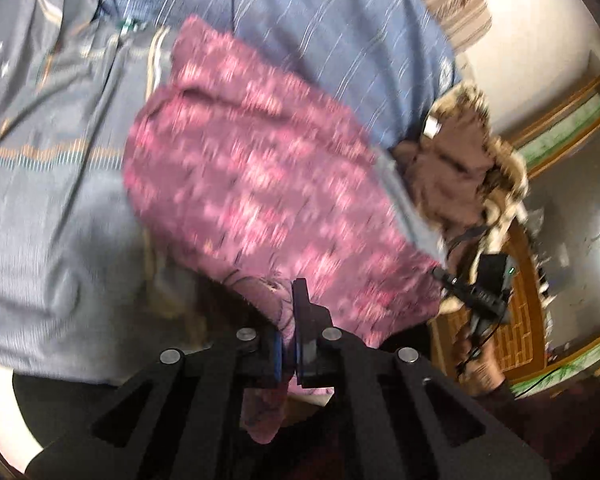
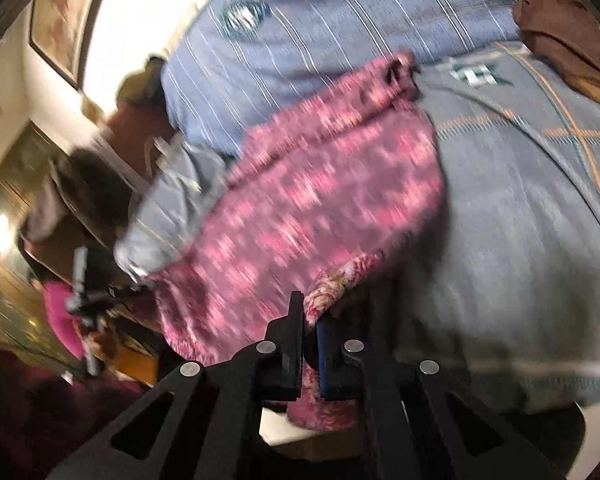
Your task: Fold small clothes
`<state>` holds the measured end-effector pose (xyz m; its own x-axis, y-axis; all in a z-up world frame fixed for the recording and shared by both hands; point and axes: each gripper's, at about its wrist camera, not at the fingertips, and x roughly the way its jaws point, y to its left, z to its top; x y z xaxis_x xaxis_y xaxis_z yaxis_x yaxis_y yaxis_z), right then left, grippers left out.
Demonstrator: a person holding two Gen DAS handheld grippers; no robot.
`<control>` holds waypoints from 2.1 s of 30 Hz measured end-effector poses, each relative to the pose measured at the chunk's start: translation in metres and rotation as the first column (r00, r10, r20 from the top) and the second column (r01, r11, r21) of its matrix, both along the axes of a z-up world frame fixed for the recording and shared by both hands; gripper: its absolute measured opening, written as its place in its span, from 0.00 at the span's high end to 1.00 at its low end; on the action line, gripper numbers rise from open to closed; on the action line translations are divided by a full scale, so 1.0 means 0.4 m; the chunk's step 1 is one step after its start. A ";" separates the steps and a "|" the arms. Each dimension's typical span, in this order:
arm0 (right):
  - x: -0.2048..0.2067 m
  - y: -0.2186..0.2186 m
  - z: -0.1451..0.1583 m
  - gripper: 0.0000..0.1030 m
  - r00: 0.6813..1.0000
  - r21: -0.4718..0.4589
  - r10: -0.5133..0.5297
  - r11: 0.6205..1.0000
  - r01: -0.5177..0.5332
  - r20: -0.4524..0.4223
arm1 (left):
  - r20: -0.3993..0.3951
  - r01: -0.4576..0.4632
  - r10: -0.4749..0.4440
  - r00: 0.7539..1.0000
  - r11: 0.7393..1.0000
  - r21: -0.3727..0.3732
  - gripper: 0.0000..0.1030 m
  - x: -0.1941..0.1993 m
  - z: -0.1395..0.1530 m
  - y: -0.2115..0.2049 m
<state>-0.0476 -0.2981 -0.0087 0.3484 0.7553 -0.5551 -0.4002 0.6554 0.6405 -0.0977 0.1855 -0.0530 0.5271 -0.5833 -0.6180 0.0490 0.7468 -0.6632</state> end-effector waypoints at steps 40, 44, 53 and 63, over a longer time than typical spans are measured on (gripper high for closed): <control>0.738 0.056 -0.125 0.87 0.919 0.191 -0.319 0.912 0.364 -0.232 | -0.213 -0.360 0.345 0.914 0.932 -0.034 0.96 0.779 -0.150 0.257; 0.685 0.028 -0.057 0.68 0.929 0.170 -0.336 0.917 0.361 -0.157 | -0.190 -0.362 0.347 0.918 0.931 -0.047 0.68 0.732 -0.092 0.287; 0.571 0.096 -0.020 0.61 0.976 0.141 -0.179 0.971 0.196 -0.121 | -0.111 -0.230 0.226 0.968 0.973 -0.029 0.49 0.596 -0.021 0.170; 0.636 0.184 -0.098 0.65 0.958 0.109 -0.180 0.972 0.208 -0.222 | -0.214 -0.271 0.250 0.944 0.959 -0.076 0.51 0.675 -0.129 0.121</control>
<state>0.2068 -0.2245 -0.0479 0.3815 0.7554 -0.5328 -0.1217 0.6124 0.7811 0.1725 0.2338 -0.1045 0.5409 -0.5083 -0.6701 -0.2797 0.6426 -0.7133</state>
